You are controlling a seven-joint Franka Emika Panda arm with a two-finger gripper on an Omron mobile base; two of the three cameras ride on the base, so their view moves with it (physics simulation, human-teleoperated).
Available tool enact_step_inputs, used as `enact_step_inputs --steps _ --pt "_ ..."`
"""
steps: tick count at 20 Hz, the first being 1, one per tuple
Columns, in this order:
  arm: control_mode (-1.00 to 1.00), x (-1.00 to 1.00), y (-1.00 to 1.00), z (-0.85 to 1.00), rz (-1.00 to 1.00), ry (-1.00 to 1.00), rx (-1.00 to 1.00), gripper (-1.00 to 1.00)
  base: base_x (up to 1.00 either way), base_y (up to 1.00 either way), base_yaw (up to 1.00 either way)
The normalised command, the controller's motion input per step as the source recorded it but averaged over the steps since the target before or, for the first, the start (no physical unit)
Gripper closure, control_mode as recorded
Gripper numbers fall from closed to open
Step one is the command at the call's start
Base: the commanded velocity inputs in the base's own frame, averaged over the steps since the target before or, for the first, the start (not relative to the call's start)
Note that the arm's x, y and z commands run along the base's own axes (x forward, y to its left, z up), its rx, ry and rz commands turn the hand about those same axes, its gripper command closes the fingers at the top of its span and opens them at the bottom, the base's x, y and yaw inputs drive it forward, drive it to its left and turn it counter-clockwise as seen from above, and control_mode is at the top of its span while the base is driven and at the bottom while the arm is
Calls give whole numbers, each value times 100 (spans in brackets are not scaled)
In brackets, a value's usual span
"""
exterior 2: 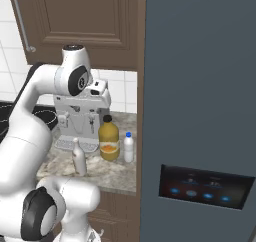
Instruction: Place the drinks on the dining counter in a tight cluster.
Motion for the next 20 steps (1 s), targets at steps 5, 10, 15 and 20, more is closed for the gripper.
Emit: enact_step_inputs --steps 5,10,15,20 --pt "-100 -42 0 -14 14 -8 3 -100 0 0 0" --pt "-100 -35 8 -6 26 4 5 -100 0 0 0" --pt "-100 -3 50 -18 4 43 -4 -100 0 0 0" --pt "-100 4 42 -32 0 31 0 -100 0 0 0"
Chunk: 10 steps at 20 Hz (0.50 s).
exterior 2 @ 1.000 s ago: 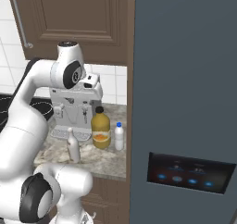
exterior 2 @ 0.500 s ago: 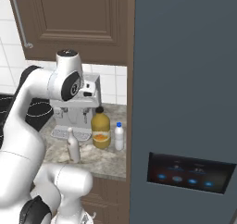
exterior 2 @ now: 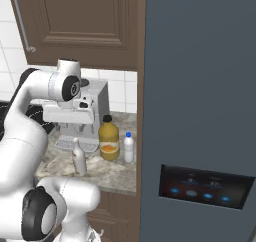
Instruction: Place the drinks on the dining counter in a tight cluster.
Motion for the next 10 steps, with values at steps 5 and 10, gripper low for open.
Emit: enact_step_inputs --steps 5,10 --pt "-100 20 3 -12 0 12 0 -100 0 0 0" --pt "-100 31 -1 -16 0 0 0 -100 0 0 0"
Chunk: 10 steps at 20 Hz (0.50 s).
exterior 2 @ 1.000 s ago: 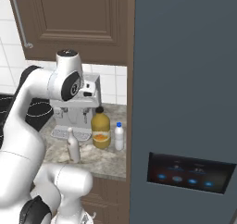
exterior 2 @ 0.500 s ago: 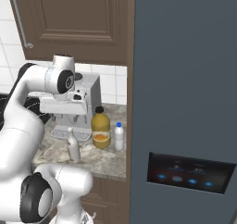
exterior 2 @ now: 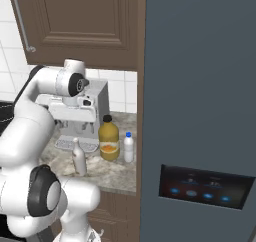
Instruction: Place the drinks on the dining counter in a tight cluster.
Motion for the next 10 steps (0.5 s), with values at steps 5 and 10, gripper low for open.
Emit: enact_step_inputs --steps 5,10 --pt "-100 64 0 -20 0 0 0 -100 0 0 0" --pt "-100 52 -4 -5 0 0 0 -100 0 0 0"
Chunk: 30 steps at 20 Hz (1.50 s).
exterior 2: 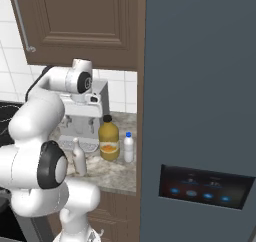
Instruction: Place the drinks on the dining counter in a tight cluster.
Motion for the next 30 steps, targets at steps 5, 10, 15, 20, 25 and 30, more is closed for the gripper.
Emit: enact_step_inputs --steps 5,10,15,20,25,30 --pt "-100 -4 -2 0 0 0 0 -100 0 0 0" --pt "-100 -45 0 0 -1 0 -7 -100 0 0 0" --pt "-100 -32 1 -1 0 0 -7 -100 0 0 0" --pt "-100 2 0 0 0 0 0 -100 0 0 0" --pt "-100 0 0 0 0 -1 3 -100 0 0 0" --pt "-100 0 0 -5 0 -11 1 -100 0 0 0"
